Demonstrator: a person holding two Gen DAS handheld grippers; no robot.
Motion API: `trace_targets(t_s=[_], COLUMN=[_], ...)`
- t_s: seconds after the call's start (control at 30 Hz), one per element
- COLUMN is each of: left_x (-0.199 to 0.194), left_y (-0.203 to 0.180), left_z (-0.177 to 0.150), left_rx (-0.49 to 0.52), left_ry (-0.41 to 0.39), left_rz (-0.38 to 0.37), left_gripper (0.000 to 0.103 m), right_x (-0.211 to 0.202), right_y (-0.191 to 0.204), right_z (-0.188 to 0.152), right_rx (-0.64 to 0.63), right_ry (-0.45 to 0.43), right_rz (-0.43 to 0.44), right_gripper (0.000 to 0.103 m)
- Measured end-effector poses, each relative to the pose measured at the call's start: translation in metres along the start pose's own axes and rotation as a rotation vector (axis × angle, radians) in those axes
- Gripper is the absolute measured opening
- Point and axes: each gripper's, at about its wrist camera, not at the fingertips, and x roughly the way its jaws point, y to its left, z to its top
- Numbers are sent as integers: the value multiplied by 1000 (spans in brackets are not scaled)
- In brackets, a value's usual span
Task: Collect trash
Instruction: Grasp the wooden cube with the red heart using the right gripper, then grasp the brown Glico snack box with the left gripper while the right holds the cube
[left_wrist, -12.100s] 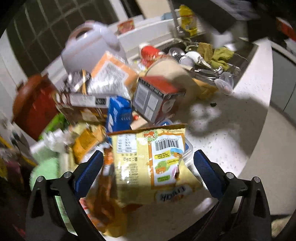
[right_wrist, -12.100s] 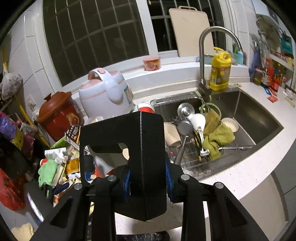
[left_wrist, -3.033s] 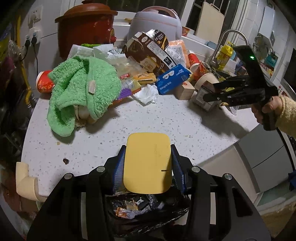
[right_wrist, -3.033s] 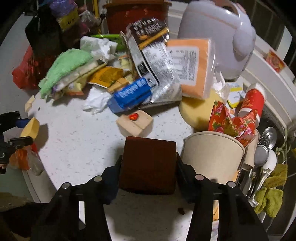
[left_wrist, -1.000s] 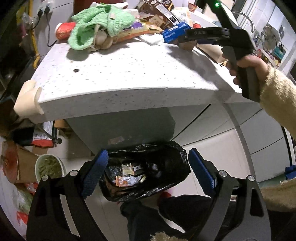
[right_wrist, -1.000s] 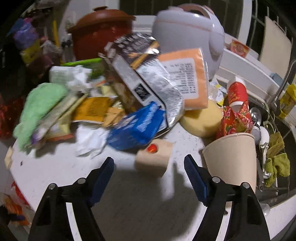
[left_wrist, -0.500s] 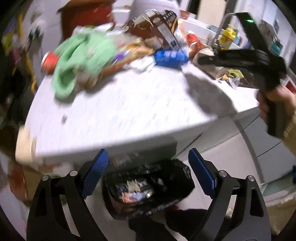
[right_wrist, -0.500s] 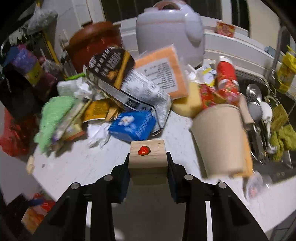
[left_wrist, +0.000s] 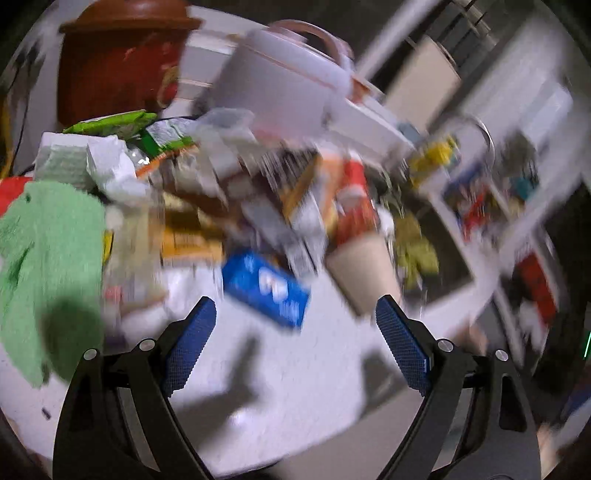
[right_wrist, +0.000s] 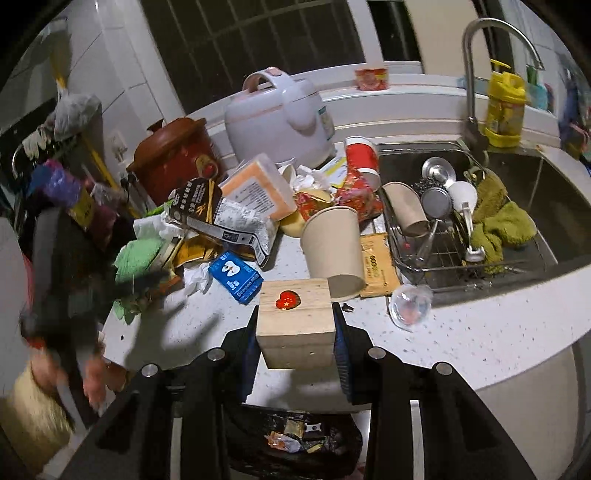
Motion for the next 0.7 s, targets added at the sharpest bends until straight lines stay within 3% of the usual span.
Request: trace_targets(t_s=[0.13,0.3,0.4,0.5,0.53,0.7], left_x=[19,49,63,70,71,66], left_y=[3,4,12,20,23,32], left_z=[28,45,50,52,52,57], left_rx=[-168,-290,-357,-400,-409,-373], left_ry=[-40,-83,-96,-128,-139,-150], left_rz=[-9,139,173,171,163,108], left_gripper=[86,86,86,85,75,65], right_x=[2,5,8,12,13,15], right_y=[-1,1,2,1,1,-2], right_z=[-5,-5,-3,-3,-3,-4], right_rx=[1,-16,-28,-35,-36,-31], right_ry=[-3,7,14,23,26,31], right_rz=[18,55,75,84,86,96], right_gripper=[35,35,35,35,35,35])
